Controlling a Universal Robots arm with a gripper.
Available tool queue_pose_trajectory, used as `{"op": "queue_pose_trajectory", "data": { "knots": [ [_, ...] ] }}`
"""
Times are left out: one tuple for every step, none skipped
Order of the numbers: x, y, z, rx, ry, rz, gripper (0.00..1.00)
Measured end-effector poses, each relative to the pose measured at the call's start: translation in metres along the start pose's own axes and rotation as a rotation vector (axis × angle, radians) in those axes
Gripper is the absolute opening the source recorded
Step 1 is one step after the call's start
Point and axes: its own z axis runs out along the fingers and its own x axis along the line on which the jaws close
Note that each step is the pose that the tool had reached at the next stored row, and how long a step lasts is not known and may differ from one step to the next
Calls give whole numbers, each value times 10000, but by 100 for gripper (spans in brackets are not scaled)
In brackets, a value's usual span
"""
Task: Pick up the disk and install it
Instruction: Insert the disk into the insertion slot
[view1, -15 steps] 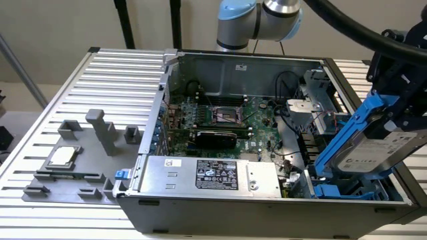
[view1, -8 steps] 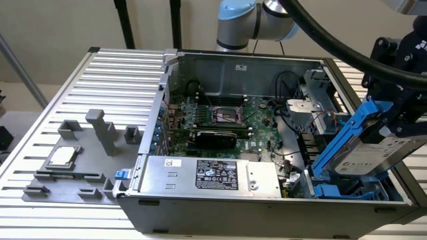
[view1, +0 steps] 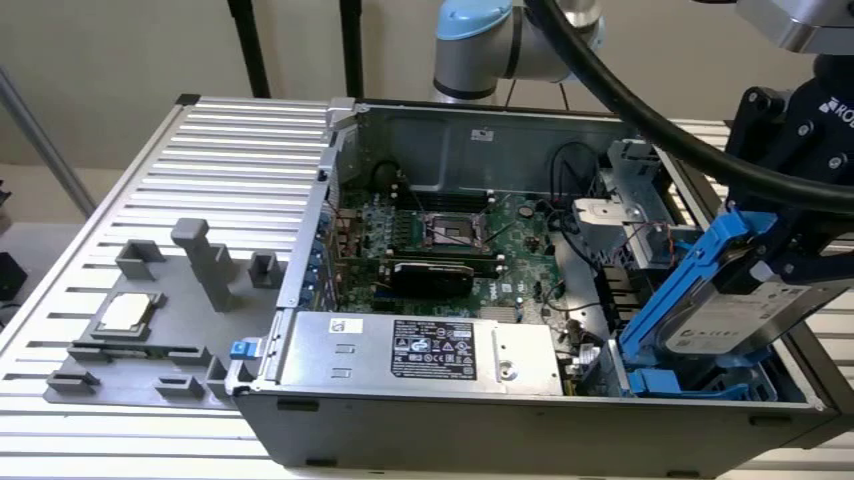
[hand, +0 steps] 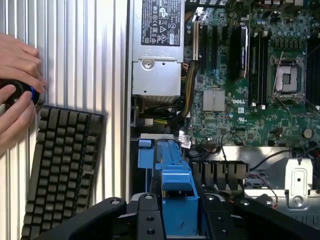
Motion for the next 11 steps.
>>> {"op": "queue_pose_trajectory", "data": {
  "knots": [
    [0, -1, 10, 4, 0, -1, 0],
    [0, -1, 19, 8, 0, -1, 0],
    [0, -2, 28, 12, 1, -1, 0],
    [0, -2, 36, 15, 1, -1, 0],
    [-1, -2, 44, 16, 0, -1, 0],
    [-2, -3, 53, 18, -1, -1, 0],
    [-2, -3, 62, 19, -2, -2, 0],
    [-10, -5, 110, 19, -1, -2, 0],
    [-12, -6, 121, 19, 0, -2, 0],
    [-15, -6, 132, 20, 0, -3, 0],
    [-17, -7, 143, 19, 1, -3, 0]
  ]
}}
